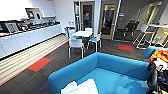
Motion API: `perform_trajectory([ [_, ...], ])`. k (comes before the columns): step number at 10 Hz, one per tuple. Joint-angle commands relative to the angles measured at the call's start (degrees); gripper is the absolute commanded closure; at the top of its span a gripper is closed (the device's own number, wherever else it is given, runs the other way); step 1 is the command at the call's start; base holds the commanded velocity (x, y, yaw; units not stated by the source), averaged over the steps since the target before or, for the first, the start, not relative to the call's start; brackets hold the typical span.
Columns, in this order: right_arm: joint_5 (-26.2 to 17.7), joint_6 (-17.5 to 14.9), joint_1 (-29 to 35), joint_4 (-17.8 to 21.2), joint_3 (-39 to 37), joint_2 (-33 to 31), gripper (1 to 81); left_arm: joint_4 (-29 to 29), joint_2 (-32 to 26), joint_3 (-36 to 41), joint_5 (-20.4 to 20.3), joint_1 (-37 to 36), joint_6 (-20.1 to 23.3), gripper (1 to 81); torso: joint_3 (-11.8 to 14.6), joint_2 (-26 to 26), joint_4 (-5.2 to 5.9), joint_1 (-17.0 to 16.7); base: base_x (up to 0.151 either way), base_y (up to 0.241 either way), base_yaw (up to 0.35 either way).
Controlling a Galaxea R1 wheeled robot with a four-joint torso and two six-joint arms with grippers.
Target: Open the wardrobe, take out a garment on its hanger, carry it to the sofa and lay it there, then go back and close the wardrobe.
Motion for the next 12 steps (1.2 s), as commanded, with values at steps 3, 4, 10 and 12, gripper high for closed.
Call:
perform_trajectory([
  [3, -3.5, -0.2, 0.5, -0.6, -2.1, 2.0, 1.0, 0.7, 3.7, -4.5, 1.6, -1.2, -0.1, 1.0, 0.3, 0.0, 0.0, 0.1, 0.0, 0.0, 0.0],
  [4, -3.5, -0.2, 0.4, -0.5, -3.1, 2.4, 1.0, 0.6, 4.1, -5.2, 1.6, -1.2, -0.1, 1.0, 0.3, 0.0, 0.0, 0.1, 0.0, 0.0, 0.0],
  [10, -3.5, -0.2, 0.1, -0.5, -3.8, 2.8, 1.0, 1.4, 5.0, -5.9, 1.5, -1.1, -0.1, 1.0, 0.3, 0.0, 0.0, 0.1, -0.038, 0.0, 0.0],
  [12, -3.5, -0.2, 0.2, -0.5, -3.9, 2.8, 1.0, 1.4, 4.9, -5.9, 1.5, -0.9, -0.1, 1.0, 0.3, 0.0, 0.0, 0.1, -0.097, 0.0, 0.0],
])
